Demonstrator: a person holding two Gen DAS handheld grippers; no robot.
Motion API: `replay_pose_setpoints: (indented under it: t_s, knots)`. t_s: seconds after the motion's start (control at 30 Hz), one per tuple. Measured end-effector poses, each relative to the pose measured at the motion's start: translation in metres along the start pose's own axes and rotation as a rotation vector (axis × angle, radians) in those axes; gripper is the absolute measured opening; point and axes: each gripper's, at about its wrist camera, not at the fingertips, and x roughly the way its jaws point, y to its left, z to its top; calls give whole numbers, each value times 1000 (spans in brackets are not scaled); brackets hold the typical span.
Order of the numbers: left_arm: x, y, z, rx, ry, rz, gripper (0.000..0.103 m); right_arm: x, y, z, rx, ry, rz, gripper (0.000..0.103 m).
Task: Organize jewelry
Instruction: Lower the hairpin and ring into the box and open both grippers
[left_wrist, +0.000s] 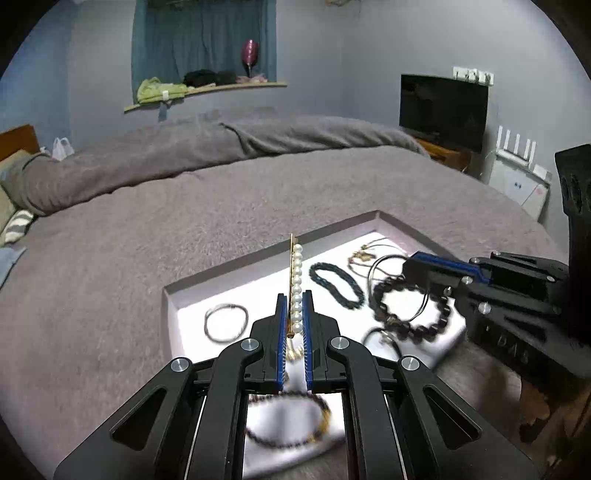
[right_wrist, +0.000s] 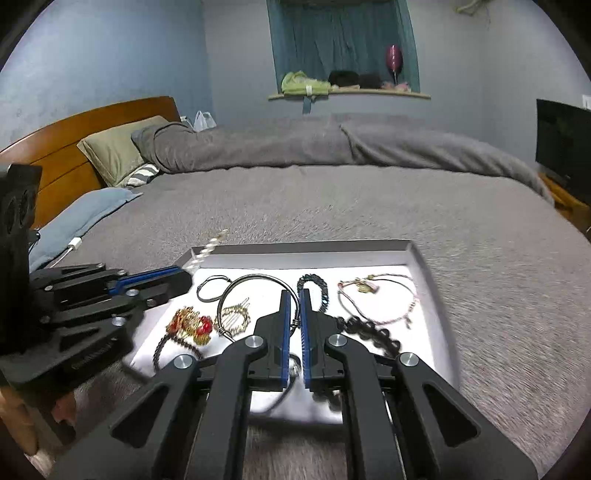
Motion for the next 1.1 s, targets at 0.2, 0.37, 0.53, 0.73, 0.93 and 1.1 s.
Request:
replay_pose_setpoints:
  t_s: [0.2,0.37,0.53,0.73,0.93,1.1]
  knots:
    - [44,16,10,-12,86,16,9,39,-1,2,-30,67,2,5]
    - [67,19,12,-15,146,23,9,59,-4,-5,-50,148,0,5]
    - [77,18,16,-4,186,35,9,66,1,-8,-65,187,6,5]
    - [88,22,12,-18,244,16,9,68,3,-11,-70,206,2,5]
    - [90,23,11,-29,249,20,9,66,1,-10,-68,203,3,5]
    - [90,22,11,-22,243,23,9,64,-1,-9,-70,191,-4,5]
